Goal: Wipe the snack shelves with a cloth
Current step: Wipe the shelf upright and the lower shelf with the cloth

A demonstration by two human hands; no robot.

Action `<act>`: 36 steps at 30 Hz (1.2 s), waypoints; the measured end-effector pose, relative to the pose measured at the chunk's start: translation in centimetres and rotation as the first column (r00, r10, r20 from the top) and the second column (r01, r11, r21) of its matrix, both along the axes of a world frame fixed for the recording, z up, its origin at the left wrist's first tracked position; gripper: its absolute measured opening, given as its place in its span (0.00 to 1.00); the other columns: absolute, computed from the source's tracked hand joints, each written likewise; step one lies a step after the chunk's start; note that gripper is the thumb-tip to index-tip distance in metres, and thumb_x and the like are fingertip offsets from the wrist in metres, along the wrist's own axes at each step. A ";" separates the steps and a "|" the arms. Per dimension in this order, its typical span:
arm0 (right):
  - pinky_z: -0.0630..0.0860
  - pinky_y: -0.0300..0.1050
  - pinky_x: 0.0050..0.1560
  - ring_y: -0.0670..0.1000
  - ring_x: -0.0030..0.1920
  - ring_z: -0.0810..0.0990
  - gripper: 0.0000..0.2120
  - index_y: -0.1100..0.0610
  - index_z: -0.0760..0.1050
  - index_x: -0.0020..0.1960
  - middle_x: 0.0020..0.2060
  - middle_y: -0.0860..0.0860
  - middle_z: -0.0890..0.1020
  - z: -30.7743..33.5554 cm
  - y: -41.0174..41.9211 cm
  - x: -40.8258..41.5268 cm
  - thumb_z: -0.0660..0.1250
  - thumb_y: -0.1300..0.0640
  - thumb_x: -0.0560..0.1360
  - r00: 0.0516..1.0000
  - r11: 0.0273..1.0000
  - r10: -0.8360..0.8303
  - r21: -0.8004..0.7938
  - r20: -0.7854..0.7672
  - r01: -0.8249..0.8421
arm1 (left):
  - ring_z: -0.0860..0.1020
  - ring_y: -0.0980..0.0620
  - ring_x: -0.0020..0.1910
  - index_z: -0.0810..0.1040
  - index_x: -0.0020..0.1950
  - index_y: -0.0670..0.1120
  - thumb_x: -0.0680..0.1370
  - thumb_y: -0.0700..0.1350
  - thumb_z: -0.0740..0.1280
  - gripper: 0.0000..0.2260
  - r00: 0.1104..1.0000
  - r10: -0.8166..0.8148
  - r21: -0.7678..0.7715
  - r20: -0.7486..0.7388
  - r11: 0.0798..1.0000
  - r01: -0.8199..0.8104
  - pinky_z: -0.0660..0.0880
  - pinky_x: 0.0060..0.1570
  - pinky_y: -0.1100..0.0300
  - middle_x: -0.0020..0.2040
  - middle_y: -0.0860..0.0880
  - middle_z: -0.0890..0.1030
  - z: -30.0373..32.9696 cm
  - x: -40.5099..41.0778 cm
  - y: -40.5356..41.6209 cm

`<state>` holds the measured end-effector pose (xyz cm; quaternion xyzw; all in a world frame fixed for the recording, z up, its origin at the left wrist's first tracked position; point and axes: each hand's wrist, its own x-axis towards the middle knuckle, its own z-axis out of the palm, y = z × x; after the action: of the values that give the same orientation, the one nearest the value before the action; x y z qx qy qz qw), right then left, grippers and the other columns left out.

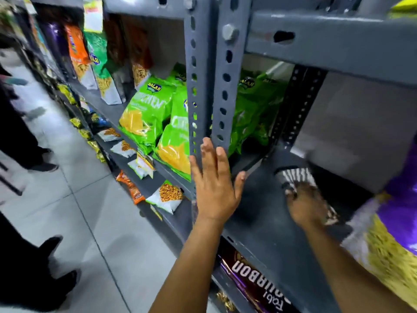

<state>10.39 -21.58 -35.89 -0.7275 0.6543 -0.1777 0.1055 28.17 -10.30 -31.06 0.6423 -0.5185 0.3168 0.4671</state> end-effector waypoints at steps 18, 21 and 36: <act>0.50 0.54 0.74 0.57 0.74 0.52 0.27 0.49 0.52 0.72 0.76 0.52 0.53 -0.4 -9.6 0.4 0.52 0.41 0.76 0.991 0.981 0.031 0.196 -0.128 -0.006 | 0.45 0.46 0.76 0.38 0.75 0.46 0.80 0.51 0.51 0.29 0.994 -0.113 -0.084 0.000 0.990 0.112 0.52 0.69 0.38 0.77 0.47 0.38 -0.9 0.0 -0.4; 0.49 0.55 0.75 0.55 0.75 0.51 0.27 0.43 0.50 0.72 0.76 0.47 0.51 -0.6 -8.8 2.9 0.51 0.38 0.75 0.955 0.963 0.240 0.167 -0.176 -0.211 | 0.46 0.46 0.76 0.38 0.75 0.46 0.80 0.52 0.52 0.30 0.995 -0.100 -0.098 0.008 0.990 0.101 0.52 0.70 0.38 0.77 0.47 0.39 -0.8 0.1 -0.7; 0.73 0.51 0.58 0.57 0.56 0.78 0.11 0.55 0.75 0.57 0.55 0.58 0.81 2.2 -0.5 -2.3 0.63 0.59 0.75 0.946 0.987 0.135 0.046 0.296 -0.155 | 0.41 0.49 0.75 0.35 0.74 0.47 0.80 0.54 0.51 0.31 0.990 -0.128 -0.029 -0.049 0.991 0.127 0.50 0.69 0.38 0.76 0.49 0.34 -0.3 0.1 0.1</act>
<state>8.10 -22.10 -33.73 -0.7353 0.5819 -0.2524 0.2386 28.24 -10.22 -31.35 0.6096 -0.5423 0.2764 0.5078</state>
